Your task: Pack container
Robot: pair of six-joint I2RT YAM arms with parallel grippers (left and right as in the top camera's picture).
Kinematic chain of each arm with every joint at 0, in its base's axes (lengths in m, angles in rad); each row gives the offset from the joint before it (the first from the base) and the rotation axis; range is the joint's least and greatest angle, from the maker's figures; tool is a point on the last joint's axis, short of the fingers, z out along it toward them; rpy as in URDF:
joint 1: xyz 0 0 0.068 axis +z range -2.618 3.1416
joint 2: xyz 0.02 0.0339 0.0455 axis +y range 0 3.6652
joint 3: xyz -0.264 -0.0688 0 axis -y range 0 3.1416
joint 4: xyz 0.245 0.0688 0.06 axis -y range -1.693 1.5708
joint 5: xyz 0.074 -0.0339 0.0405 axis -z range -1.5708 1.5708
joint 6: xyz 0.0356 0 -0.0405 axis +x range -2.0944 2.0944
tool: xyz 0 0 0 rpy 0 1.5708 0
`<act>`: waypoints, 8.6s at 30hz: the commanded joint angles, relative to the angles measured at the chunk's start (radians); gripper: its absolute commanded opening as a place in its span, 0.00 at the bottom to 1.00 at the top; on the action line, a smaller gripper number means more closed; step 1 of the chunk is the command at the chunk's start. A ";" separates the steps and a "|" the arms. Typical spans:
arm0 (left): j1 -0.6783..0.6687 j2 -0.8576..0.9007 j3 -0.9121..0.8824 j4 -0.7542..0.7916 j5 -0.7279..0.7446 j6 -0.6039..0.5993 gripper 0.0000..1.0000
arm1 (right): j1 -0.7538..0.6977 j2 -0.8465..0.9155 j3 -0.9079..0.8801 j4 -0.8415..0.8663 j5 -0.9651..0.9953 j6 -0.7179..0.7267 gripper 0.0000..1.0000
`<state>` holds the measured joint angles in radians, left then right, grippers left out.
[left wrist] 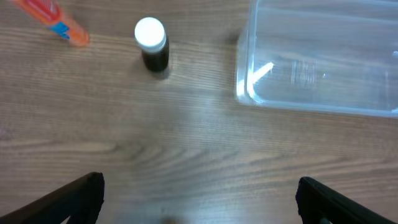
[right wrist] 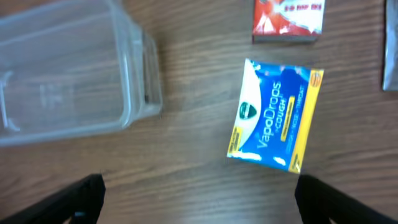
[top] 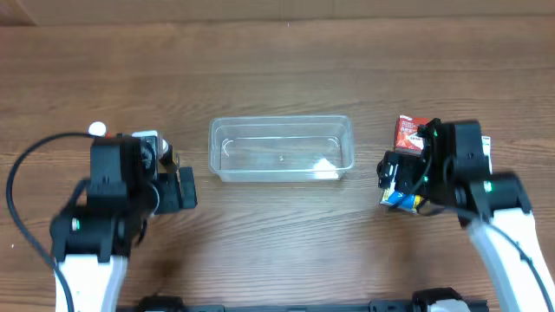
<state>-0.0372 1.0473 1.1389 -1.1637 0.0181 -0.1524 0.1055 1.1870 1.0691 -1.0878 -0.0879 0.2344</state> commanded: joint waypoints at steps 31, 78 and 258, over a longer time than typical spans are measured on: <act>0.155 0.692 0.155 0.308 -0.036 0.018 0.25 | -0.118 0.143 0.080 -0.014 -0.004 0.006 1.00; -0.262 0.861 0.376 0.176 -0.130 -0.158 0.54 | -0.118 0.144 0.076 -0.015 -0.004 0.006 1.00; 0.031 0.404 0.676 -0.195 -0.003 -0.079 0.70 | 0.359 0.410 0.370 0.023 0.060 0.047 0.63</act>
<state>-0.0105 1.4490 1.7931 -1.3590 0.0227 -0.2470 0.4164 1.5509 1.4391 -1.0958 -0.0460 0.3035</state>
